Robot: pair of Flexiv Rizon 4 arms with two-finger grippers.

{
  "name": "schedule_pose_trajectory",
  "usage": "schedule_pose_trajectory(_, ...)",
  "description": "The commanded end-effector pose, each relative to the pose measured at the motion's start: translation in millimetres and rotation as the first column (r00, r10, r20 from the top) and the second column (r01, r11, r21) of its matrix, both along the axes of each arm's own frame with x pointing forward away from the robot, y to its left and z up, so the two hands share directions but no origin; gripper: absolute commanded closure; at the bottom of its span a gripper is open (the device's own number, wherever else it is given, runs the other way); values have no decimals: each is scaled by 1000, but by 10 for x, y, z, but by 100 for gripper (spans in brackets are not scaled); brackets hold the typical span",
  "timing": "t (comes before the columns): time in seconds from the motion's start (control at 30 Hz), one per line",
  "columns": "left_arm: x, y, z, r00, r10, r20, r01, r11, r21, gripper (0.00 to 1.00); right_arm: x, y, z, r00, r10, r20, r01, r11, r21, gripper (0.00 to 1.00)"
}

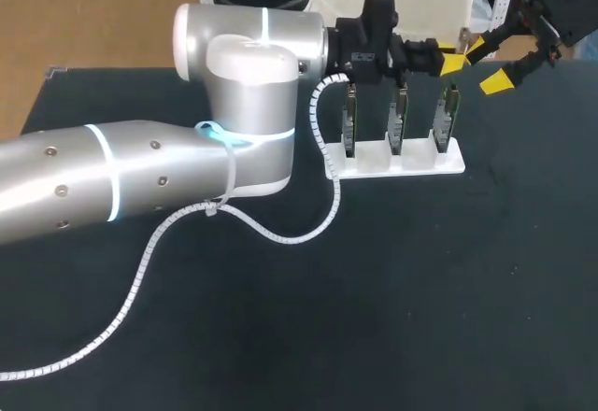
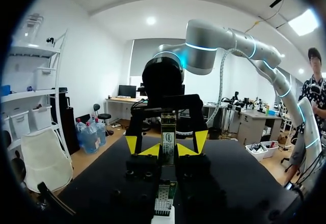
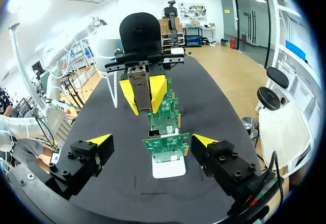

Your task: Pick up the optical module with the left hand, and insert it into the network port with the right hand.

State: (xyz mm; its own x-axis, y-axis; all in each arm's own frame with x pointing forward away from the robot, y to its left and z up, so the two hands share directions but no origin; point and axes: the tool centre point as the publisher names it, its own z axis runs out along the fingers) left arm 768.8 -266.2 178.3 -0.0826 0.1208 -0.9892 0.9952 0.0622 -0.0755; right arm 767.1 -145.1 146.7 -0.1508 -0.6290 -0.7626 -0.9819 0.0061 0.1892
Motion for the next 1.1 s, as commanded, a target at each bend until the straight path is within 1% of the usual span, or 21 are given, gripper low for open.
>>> schedule_pose_trajectory(0.03, 46, -36, -9, 1000, -9, -1, 9, 1000, 4, 100, -28, 2, 0, 1000, -4, 5, 4, 1000, 0, 0)
schedule_pose_trajectory(0.53, 66, -60, -18, 1000, -17, -2, 17, 1000, 8, 100, -28, 2, 0, 1000, -4, 5, 4, 1000, 0, 0)
schedule_pose_trajectory(1.1, 87, -44, -3, 1000, 10, 13, -10, 1000, 21, 100, -28, 2, 0, 1000, -4, 5, 4, 1000, 0, 0)
